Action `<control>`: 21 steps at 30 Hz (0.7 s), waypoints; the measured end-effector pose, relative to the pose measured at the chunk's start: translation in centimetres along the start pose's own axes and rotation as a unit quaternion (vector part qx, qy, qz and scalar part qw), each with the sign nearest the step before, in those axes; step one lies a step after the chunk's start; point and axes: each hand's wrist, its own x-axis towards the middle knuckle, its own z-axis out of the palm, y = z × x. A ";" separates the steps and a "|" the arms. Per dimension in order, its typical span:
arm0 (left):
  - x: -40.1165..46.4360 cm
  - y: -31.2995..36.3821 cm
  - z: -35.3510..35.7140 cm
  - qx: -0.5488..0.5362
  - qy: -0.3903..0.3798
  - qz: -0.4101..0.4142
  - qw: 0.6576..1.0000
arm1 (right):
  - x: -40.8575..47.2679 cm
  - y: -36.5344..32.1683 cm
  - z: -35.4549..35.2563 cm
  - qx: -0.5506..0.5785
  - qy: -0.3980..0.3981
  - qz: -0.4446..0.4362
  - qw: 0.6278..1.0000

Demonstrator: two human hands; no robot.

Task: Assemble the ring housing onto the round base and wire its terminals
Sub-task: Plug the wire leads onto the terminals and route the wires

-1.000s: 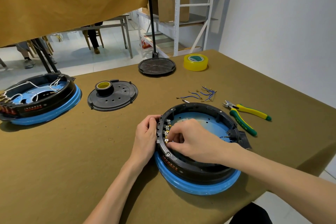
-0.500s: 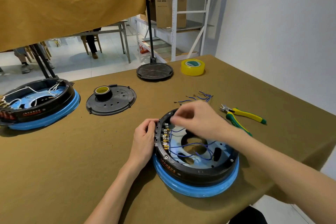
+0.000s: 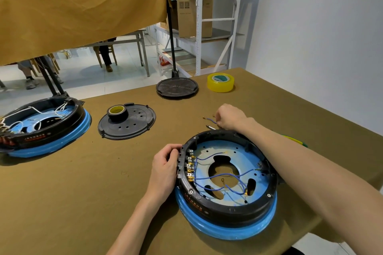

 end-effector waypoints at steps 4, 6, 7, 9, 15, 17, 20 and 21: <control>0.0 0.1 0.0 0.000 -0.001 0.002 1.000 | -0.4 -0.2 -0.2 -0.006 0.016 0.014 1.000; -0.1 0.1 -0.1 -0.001 -0.002 0.001 1.000 | -1.1 -0.6 -0.8 0.145 0.058 0.017 0.988; -0.1 0.1 -0.1 0.001 0.000 0.002 1.000 | -1.7 -1.0 -1.3 0.247 0.077 0.011 0.966; -0.1 0.1 -0.1 0.004 0.002 0.003 1.000 | -3.5 -2.0 -2.7 0.403 0.088 -0.011 0.911; -0.1 0.2 -0.1 0.003 0.003 0.000 1.000 | -10.1 -3.2 -5.9 0.669 -0.051 -0.059 0.739; -0.2 0.1 0.0 -0.009 0.009 -0.006 1.000 | -11.9 -3.3 -6.2 0.705 -0.099 -0.069 0.699; -0.4 0.5 0.0 -0.035 0.026 0.003 0.999 | -13.8 -3.7 -5.8 0.714 -0.136 -0.082 0.682; -0.5 0.8 -0.1 -0.044 0.037 0.013 0.998 | -14.2 -3.8 -5.6 0.714 -0.144 -0.083 0.680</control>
